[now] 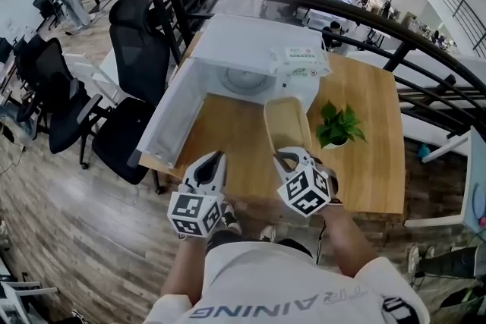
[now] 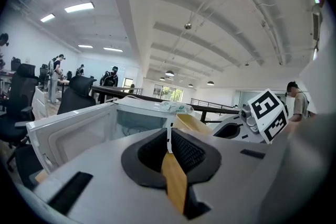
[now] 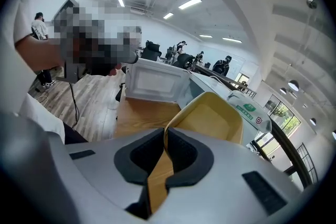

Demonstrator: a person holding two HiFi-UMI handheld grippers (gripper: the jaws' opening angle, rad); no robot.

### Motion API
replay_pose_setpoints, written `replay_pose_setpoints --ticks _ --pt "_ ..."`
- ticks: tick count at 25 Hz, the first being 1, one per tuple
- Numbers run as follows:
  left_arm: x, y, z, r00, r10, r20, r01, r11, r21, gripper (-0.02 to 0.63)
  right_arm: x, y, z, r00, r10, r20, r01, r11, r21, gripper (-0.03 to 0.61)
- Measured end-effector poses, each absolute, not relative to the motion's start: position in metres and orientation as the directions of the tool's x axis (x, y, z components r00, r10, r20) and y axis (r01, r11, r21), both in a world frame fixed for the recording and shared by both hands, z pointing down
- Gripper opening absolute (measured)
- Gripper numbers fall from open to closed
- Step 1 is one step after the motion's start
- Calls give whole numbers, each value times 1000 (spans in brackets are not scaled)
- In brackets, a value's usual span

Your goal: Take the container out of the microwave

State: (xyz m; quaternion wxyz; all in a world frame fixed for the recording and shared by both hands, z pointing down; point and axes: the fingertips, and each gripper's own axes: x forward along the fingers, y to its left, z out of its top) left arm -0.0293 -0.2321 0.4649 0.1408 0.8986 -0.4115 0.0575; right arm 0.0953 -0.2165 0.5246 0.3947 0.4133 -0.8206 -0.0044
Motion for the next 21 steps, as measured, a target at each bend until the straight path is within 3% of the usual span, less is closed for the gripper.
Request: replay_pose_setpoints --ticks 21 --pt "-19 -215 466 671 -711 209 -741 -630 233 52 93 -197 529 -358 -661 660 -657 680 326 41"
